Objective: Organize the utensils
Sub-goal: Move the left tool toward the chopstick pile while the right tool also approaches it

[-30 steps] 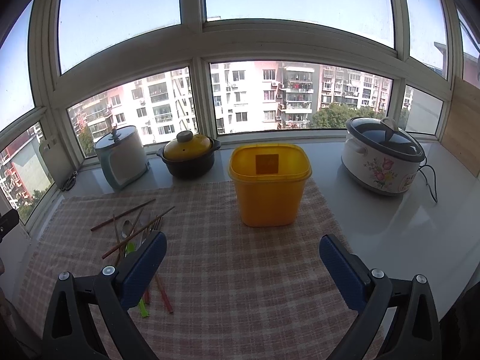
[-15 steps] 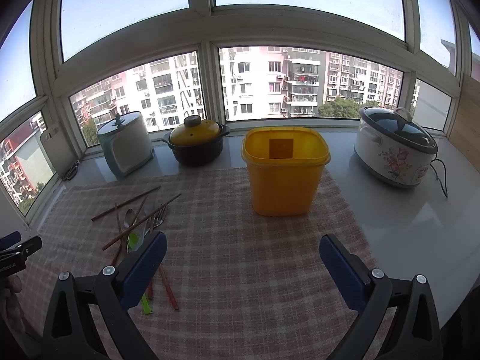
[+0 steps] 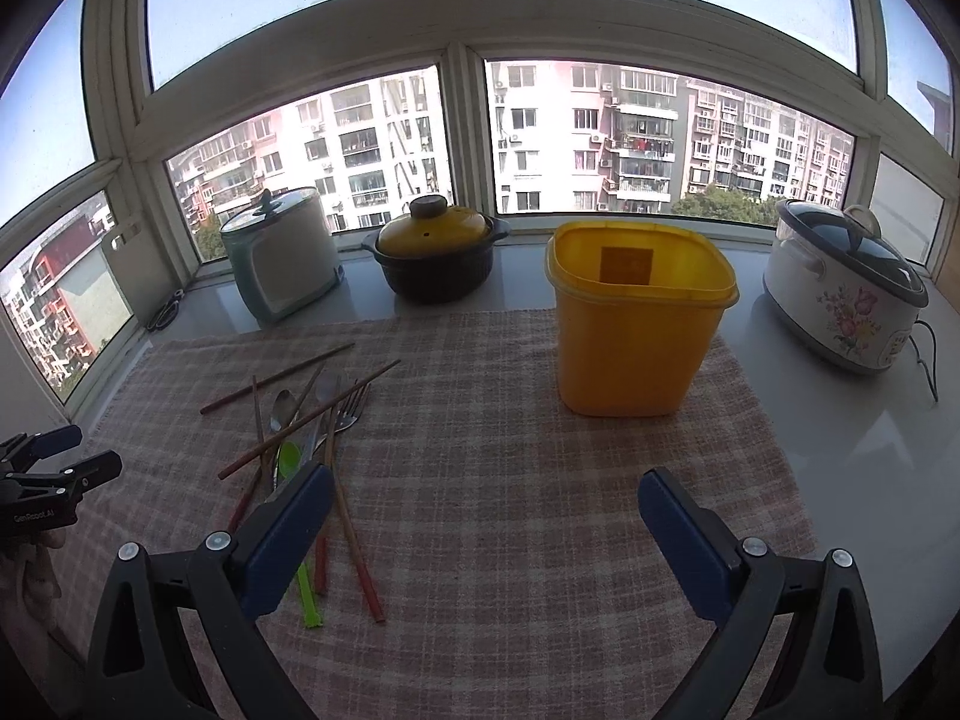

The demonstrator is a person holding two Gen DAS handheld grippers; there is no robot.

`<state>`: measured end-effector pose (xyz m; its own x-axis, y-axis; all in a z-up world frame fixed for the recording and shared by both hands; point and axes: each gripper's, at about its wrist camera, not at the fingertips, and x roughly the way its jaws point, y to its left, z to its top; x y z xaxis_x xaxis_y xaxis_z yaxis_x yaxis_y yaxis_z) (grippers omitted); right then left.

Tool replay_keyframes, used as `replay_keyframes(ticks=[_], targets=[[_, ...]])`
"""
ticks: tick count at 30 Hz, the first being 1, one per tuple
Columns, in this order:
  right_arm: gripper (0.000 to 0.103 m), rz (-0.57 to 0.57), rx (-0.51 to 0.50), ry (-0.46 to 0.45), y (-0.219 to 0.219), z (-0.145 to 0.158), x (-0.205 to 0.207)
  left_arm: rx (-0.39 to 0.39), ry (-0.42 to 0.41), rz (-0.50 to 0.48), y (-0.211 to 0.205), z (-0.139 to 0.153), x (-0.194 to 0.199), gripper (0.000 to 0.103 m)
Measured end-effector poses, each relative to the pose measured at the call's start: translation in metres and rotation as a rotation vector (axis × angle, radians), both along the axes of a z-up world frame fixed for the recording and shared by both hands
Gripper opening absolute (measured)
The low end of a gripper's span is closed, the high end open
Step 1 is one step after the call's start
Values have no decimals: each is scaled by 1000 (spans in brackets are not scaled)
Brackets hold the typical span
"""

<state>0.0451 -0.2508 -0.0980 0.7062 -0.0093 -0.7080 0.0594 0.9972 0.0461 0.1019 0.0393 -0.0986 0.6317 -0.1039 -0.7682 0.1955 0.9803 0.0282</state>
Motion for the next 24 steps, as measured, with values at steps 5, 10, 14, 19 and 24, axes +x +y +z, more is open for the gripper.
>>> replay_keyframes(ticks=[5, 10, 14, 19, 24], targets=[[99, 51, 0, 47, 6, -10, 15, 34, -22, -59, -15, 0, 24, 93], [93, 117, 25, 90, 14, -20, 28, 12, 37, -113, -23, -12, 49, 64], [86, 149, 59, 132, 19, -31, 39, -64, 110, -143, -25, -24, 65, 43], [75, 186, 94, 176, 25, -41, 51, -130, 172, -177, -33, -33, 82, 32], [57, 221, 177, 240, 28, -53, 63, -150, 240, -256, -56, -45, 103, 31]])
